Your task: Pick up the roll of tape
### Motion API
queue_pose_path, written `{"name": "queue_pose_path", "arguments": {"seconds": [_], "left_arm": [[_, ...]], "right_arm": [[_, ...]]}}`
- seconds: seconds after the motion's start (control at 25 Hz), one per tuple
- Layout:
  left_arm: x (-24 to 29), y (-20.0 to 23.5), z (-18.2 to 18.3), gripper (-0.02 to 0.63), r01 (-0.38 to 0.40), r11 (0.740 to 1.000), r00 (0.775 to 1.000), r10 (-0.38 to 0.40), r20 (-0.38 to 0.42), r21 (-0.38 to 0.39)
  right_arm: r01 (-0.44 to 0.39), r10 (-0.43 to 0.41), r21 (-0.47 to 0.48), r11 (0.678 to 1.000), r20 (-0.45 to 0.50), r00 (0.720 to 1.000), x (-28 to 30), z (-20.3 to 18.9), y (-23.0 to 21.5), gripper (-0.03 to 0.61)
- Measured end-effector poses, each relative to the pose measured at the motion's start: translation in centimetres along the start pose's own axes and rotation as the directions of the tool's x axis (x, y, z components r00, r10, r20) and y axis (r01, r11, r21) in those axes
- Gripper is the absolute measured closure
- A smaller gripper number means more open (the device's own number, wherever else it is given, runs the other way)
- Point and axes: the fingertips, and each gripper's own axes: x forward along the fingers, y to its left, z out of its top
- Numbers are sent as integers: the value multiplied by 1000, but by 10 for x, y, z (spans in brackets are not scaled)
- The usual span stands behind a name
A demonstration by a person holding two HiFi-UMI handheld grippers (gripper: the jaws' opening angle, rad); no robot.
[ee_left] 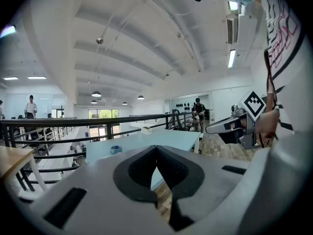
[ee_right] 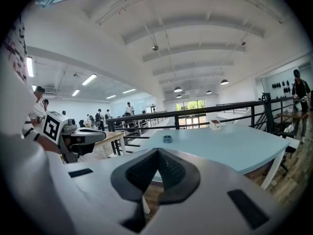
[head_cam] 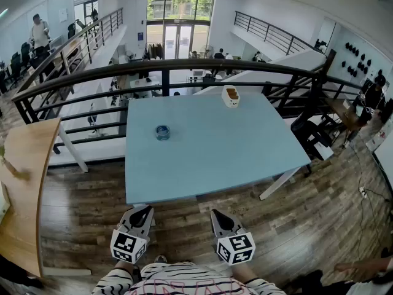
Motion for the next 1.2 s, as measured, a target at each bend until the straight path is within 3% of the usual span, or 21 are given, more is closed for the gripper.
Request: {"name": "queue_pose_path", "arguments": {"seconds": [0.32, 0.4, 0.44, 0.52, 0.8, 1.2], "left_arm": [[-6, -30, -4, 570, -12, 1000, 1000, 12, -7, 12], [-7, -30, -4, 499, -16, 1000, 1000, 17, -20, 17], [-8, -28, -4, 467, -23, 1000, 999, 23, -22, 16], [-8, -23, -2, 455, -39, 999, 999, 39, -21, 14], [15, 3, -7, 439, -43, 999, 998, 44, -39, 10], [76, 85, 10, 436, -7, 1000, 1000, 7, -15, 3]], "right_arm": [[-53, 51, 35, 998, 50, 997, -13, -2, -13, 549], [-54, 52, 51, 997, 38, 998, -11, -5, -17, 543], [-55, 53, 62, 997, 32, 998, -9, -7, -18, 516], [-62, 60, 84, 995, 22, 998, -6, -12, -19, 382], [-66, 64, 102, 993, 15, 998, 29, -9, -26, 382], [-28, 28, 112, 993, 3, 1000, 117, 26, -37, 382]]}}
